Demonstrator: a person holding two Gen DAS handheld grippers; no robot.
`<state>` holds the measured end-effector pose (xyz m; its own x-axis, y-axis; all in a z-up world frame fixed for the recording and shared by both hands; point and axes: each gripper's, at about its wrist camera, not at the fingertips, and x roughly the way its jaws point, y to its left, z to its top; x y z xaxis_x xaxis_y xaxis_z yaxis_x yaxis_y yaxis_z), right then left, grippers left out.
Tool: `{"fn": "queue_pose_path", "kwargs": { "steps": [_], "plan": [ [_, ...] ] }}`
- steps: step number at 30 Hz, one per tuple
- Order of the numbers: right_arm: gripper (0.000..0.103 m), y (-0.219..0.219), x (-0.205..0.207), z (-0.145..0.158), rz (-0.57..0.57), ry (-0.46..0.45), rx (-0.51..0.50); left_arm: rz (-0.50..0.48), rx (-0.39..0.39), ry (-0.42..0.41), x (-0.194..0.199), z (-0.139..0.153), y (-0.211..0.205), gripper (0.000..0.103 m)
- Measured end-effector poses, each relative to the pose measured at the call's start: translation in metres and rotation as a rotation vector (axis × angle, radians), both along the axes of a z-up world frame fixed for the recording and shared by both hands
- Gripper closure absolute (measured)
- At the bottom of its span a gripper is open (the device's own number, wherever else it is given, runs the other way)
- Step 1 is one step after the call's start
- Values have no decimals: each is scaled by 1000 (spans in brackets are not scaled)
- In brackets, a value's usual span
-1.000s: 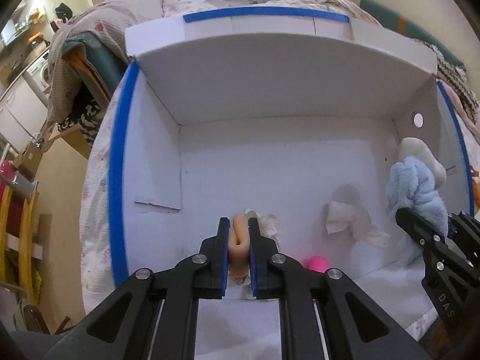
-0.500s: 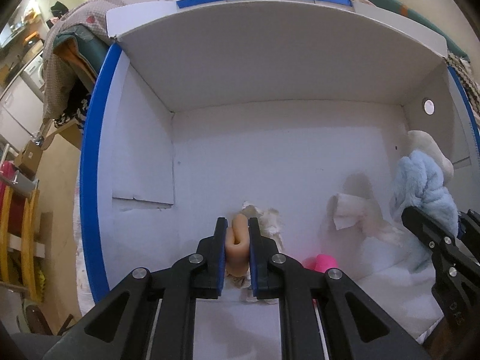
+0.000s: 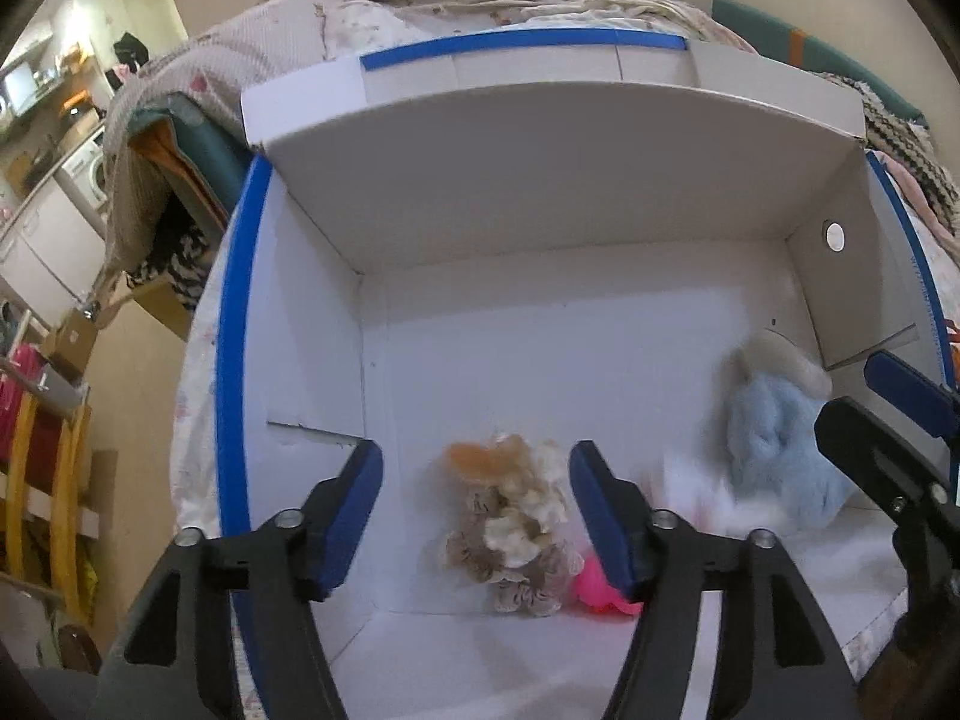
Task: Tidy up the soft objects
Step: 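Open both tools to drop the foam piece and plush into the box, then raise both tools out of the box and back away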
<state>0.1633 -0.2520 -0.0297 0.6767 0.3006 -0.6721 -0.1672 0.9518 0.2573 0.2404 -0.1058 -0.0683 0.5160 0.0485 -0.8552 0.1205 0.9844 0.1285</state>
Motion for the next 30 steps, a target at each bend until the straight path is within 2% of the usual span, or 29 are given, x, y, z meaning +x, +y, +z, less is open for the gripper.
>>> {"fn": "queue_pose_path", "kwargs": {
  "steps": [4, 5, 13, 16, 30],
  "plan": [
    [6, -1, -1, 3, -4, -18, 21, 33, 6, -30, -2, 9, 5, 37],
    [5, -1, -2, 4, -4, -21, 24, 35, -5, -31, -3, 11, 7, 37],
    [5, 0, -6, 4, 1, -18, 8, 39, -5, -37, -13, 16, 9, 37],
    [5, 3, -9, 4, 3, -22, -3, 57, 26, -67, -16, 20, 10, 37],
    [5, 7, -36, 17, 21, -45, 4, 40, -17, -107, -46, 38, 26, 37]
  ]
}}
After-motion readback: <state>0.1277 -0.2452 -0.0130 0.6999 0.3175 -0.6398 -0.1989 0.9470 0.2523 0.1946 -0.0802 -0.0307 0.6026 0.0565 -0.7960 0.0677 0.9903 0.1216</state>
